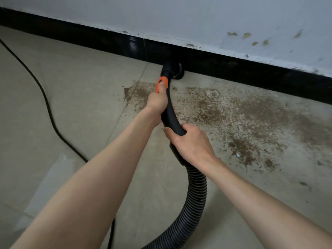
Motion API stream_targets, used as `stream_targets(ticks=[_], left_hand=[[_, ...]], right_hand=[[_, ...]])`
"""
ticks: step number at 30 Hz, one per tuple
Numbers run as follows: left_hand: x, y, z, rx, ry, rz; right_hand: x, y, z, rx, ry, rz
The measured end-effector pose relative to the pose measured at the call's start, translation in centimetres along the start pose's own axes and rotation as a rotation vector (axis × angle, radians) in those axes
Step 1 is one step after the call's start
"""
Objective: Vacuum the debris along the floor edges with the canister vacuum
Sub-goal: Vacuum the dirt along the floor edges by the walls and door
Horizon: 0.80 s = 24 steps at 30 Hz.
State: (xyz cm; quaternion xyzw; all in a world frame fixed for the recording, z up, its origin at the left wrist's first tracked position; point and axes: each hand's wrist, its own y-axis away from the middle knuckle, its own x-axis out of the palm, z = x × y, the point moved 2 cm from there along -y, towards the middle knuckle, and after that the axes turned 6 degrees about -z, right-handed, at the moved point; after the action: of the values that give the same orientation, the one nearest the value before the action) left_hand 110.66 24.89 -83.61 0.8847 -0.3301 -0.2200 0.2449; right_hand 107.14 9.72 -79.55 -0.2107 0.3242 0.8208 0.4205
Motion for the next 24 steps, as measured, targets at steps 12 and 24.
stream_targets(ticks=[12, 24], left_hand=[[-5.7, 1.6, 1.3, -0.024, 0.145, -0.106], [-15.1, 5.7, 5.1, -0.144, 0.387, -0.214]], right_hand=[[1.2, 3.0, 3.1, -0.086, 0.034, 0.075], [6.3, 6.6, 6.8, -0.232, 0.162, 0.268]])
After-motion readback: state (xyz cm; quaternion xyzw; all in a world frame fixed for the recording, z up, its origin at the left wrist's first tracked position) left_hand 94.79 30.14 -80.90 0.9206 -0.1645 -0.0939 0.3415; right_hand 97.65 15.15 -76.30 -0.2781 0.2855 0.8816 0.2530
